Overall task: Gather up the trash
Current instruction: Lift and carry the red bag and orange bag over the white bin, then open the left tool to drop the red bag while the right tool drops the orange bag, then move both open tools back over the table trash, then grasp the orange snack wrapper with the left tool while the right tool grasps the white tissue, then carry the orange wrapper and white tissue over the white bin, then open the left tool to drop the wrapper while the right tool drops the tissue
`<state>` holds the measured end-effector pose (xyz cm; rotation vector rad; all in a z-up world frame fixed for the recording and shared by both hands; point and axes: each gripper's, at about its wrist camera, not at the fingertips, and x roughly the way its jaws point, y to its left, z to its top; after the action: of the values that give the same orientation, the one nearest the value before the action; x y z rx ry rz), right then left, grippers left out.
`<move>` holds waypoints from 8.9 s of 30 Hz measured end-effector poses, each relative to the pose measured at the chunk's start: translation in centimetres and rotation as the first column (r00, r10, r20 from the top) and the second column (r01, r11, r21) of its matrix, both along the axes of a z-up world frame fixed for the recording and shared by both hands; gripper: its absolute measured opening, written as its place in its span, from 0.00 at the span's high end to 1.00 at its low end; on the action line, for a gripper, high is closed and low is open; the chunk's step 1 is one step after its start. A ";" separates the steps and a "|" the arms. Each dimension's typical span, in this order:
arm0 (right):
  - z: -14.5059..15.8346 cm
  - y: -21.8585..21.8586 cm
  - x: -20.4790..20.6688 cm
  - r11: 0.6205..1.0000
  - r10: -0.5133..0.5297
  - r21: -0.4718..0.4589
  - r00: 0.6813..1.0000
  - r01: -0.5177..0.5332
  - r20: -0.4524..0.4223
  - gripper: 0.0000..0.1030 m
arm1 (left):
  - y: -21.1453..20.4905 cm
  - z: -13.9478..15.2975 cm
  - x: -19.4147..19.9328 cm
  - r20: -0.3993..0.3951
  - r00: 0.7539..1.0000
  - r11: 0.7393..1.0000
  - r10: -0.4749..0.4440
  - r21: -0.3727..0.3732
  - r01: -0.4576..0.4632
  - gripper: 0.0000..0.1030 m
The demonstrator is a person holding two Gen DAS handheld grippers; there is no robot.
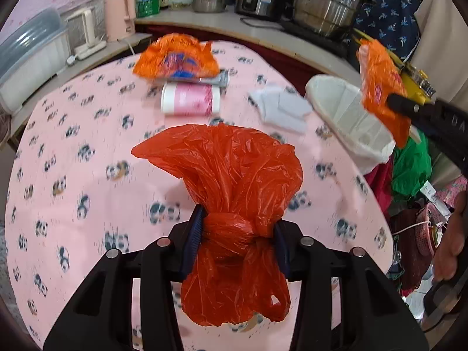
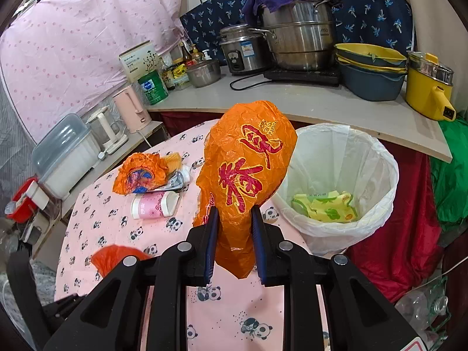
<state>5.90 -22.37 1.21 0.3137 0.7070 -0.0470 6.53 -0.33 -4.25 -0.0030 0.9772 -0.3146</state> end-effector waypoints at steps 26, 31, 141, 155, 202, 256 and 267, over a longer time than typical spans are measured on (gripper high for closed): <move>0.3 -11.5 -1.1 0.967 -0.253 0.016 0.967 0.253 0.037 0.80 | -16.2 6.4 7.5 0.201 0.944 0.962 -0.261 -0.030 0.272 0.59; -0.4 -13.7 -1.5 0.955 -0.298 0.023 0.954 0.297 0.028 0.80 | -20.3 5.9 8.6 0.199 0.928 0.944 -0.316 -0.028 0.328 0.59; -7.5 4.1 10.5 0.998 0.051 -0.024 0.983 -0.056 -0.179 0.45 | 5.7 0.3 10.2 0.141 0.942 0.948 0.304 0.058 -0.314 0.15; -10.6 4.1 15.3 0.997 0.018 -0.069 0.973 -0.035 -0.231 0.45 | 4.3 0.0 15.9 0.154 0.949 0.955 0.275 0.075 -0.289 0.13; -1.0 4.8 15.1 0.997 0.082 -0.007 0.997 -0.082 -0.007 0.95 | 4.4 3.4 17.8 0.182 0.942 0.958 0.283 0.000 -0.288 0.71; 1.2 -17.0 0.0 0.940 -0.340 0.037 0.937 0.338 0.083 0.95 | -24.5 3.3 10.5 0.164 0.954 0.968 -0.249 0.032 0.248 0.52; 1.7 -16.4 1.6 0.950 -0.311 0.022 0.946 0.310 0.092 0.95 | -20.7 3.7 11.5 0.209 0.968 0.990 -0.137 0.058 0.128 0.33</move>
<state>7.54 -38.73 2.91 0.4300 0.5581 -0.3278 17.99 -21.05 -0.54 0.1346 0.7726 -0.4075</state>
